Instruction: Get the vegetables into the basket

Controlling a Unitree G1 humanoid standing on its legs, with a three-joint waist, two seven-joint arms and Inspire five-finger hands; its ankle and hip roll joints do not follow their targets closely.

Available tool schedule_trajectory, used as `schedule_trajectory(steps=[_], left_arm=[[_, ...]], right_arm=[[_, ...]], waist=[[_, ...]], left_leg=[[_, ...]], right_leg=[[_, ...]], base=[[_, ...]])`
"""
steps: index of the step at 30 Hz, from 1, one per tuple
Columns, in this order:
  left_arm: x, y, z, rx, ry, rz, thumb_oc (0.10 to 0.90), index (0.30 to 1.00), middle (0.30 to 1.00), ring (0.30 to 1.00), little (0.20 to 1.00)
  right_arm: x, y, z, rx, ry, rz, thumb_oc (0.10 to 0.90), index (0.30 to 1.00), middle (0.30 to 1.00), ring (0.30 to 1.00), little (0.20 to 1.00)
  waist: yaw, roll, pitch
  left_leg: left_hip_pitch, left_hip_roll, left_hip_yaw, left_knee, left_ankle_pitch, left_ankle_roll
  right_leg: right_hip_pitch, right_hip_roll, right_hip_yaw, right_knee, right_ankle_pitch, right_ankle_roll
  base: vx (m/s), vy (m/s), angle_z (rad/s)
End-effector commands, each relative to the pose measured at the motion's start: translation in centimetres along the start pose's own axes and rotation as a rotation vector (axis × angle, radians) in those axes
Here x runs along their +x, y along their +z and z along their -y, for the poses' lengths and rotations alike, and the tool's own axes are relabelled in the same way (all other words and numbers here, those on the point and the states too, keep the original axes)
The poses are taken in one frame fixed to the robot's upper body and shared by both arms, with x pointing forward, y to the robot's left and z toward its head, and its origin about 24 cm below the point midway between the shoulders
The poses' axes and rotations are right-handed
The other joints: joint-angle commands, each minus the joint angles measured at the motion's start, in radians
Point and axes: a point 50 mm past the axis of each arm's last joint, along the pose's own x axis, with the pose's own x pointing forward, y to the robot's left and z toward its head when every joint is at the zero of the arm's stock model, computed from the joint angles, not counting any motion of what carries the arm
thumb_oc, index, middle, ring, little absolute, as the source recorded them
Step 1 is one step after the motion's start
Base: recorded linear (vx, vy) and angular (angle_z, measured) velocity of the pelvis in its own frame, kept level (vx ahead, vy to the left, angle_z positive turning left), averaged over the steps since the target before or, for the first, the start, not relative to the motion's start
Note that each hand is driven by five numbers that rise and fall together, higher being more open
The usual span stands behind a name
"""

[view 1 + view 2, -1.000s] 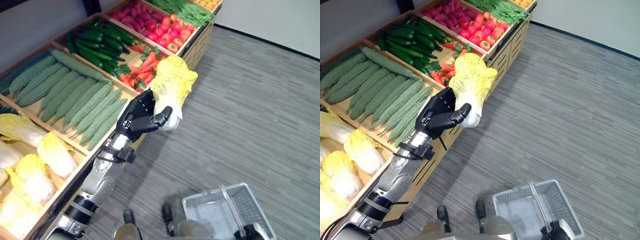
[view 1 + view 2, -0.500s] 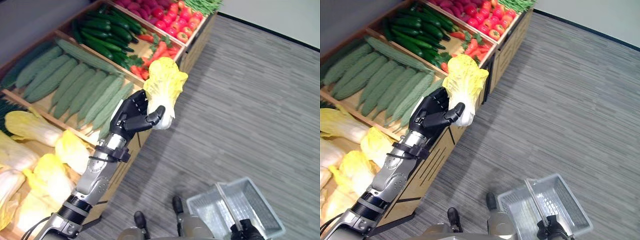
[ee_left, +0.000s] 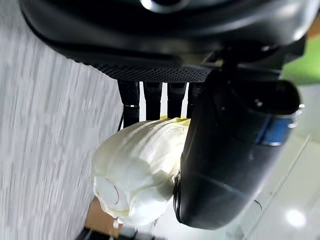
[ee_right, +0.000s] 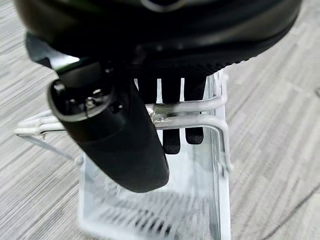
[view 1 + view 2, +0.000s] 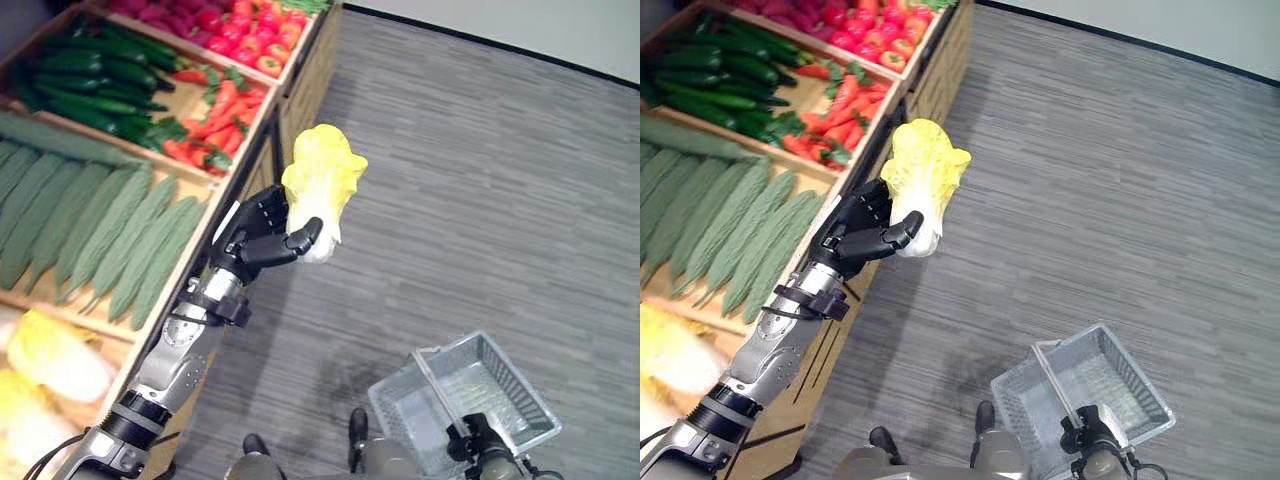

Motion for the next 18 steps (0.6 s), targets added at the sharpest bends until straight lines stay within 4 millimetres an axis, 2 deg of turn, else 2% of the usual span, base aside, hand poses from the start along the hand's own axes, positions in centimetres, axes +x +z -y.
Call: schedule_trajectory(steps=[1,6,9,10,11,12,14,15,18], left_arm=[[2.3,5.8,2.2,0.022,-0.125,0.310,0.400,0.300,0.300,0.300,0.300],[2.7,5.3,3.0,-0.013,-0.148,0.299,0.400,0.300,0.300,0.300,0.300],[2.9,5.2,3.2,-0.011,-0.159,0.293,0.400,0.300,0.300,0.300,0.300],[3.0,5.4,3.5,-0.004,-0.176,0.300,0.400,0.300,0.300,0.300,0.300],[3.0,5.4,3.5,-0.004,-0.176,0.300,0.400,0.300,0.300,0.300,0.300],[3.1,5.4,3.7,-0.017,-0.182,0.304,0.400,0.300,0.300,0.300,0.300],[3.1,5.6,3.7,-0.019,-0.176,0.315,0.400,0.300,0.300,0.300,0.300],[3.1,5.7,3.6,-0.018,-0.167,0.319,0.400,0.300,0.300,0.300,0.300],[3.0,5.6,3.4,-0.024,-0.171,0.310,0.400,0.300,0.300,0.300,0.300]], right_arm=[[-0.1,-1.6,1.1,-0.008,-0.045,-0.037,0.400,0.300,0.300,0.300,0.300],[-0.3,-3.2,2.1,-0.010,-0.077,-0.081,0.400,0.300,0.300,0.300,0.300],[-0.4,-3.7,2.6,0.001,-0.092,-0.096,0.400,0.300,0.300,0.300,0.300],[-0.3,-3.8,3.4,0.003,-0.112,-0.102,0.400,0.300,0.300,0.300,0.300],[-0.3,-3.8,3.4,0.003,-0.112,-0.102,0.400,0.300,0.300,0.300,0.300],[-0.1,-3.7,4.0,-0.006,-0.131,-0.098,0.400,0.300,0.300,0.300,0.300],[0.0,-3.5,4.5,-0.019,-0.142,-0.098,0.400,0.300,0.300,0.300,0.300],[0.0,-3.5,4.5,-0.025,-0.143,-0.100,0.400,0.300,0.300,0.300,0.300],[0.0,-3.7,4.4,-0.030,-0.133,-0.100,0.400,0.300,0.300,0.300,0.300]], waist=[[-0.003,-0.023,-0.052],[-0.030,0.005,-0.038],[-0.033,0.010,-0.029],[-0.021,0.013,-0.017],[-0.021,0.013,-0.017],[-0.001,0.016,-0.013],[0.018,0.014,-0.012],[0.025,0.017,-0.015],[0.020,0.020,-0.027]], left_leg=[[-0.041,0.001,-0.035,-0.065,0.045,-0.066],[-0.054,0.054,-0.056,0.003,0.059,-0.103],[-0.078,0.076,-0.072,0.061,0.062,-0.120],[-0.126,0.081,-0.147,0.142,0.086,-0.118],[-0.126,0.081,-0.147,0.142,0.086,-0.118],[-0.158,0.043,-0.272,0.115,0.081,-0.110],[-0.179,0.016,-0.380,0.063,0.061,-0.093],[-0.191,0.008,-0.412,0.053,0.063,-0.089],[-0.161,0.008,-0.374,0.035,0.051,-0.077]], right_leg=[[0.013,-0.052,-0.018,0.007,0.004,0.109],[0.034,-0.010,-0.023,0.022,-0.039,0.069],[0.044,0.001,-0.025,0.019,-0.046,0.056],[0.040,0.018,-0.005,0.015,-0.036,0.031],[0.040,0.018,-0.005,0.015,-0.036,0.031],[0.040,0.014,0.015,0.008,-0.036,0.035],[0.035,0.007,0.041,0.010,-0.032,0.040],[0.026,0.008,0.052,0.013,-0.024,0.041],[0.021,0.005,0.060,0.023,-0.029,0.047]], base=[[0.07,-0.251,-0.34],[0.04,-0.196,-0.10],[-0.01,-0.163,0.02],[-0.05,-0.113,0.01],[-0.04,-0.110,-0.18],[0.01,0.005,-0.36],[0.03,0.021,-0.33],[0.06,0.044,-0.25],[0.08,0.100,-0.42]])
